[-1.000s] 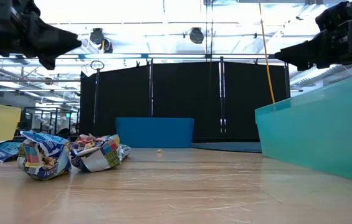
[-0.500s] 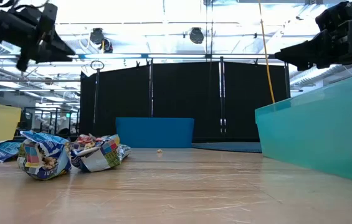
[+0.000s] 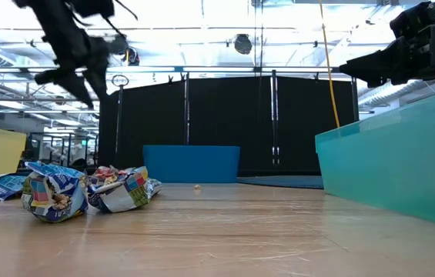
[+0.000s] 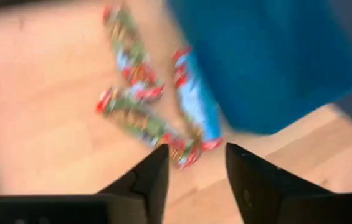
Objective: Pick and place Granola Bars by type
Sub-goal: Put the red granola bar into the blue bin
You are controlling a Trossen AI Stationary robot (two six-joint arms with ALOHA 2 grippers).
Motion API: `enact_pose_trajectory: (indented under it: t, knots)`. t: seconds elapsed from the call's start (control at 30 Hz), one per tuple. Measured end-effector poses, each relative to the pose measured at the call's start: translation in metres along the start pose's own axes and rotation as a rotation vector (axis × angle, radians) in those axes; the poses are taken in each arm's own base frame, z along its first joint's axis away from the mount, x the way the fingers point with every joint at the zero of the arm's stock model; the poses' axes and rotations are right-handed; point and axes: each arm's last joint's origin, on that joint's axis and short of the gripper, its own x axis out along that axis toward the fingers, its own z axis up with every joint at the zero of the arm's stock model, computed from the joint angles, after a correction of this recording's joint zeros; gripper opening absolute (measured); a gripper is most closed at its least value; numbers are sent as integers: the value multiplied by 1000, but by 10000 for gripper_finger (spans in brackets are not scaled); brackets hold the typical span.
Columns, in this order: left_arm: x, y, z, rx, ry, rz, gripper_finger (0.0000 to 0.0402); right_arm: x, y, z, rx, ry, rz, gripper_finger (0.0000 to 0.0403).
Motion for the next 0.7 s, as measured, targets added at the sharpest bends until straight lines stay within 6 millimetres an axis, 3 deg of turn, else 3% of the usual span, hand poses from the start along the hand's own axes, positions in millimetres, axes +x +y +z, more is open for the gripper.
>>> enact_pose_trajectory:
  t: [0.23,0.5,0.7]
  knots:
    - [52,2,12,-186,268,155,240,0,0,0,0,0,0,125]
    - [98,5,12,-233,354,308,248,0,0,0,0,0,0,125]
    - [121,1,16,-237,339,286,248,0,0,0,0,0,0,125]
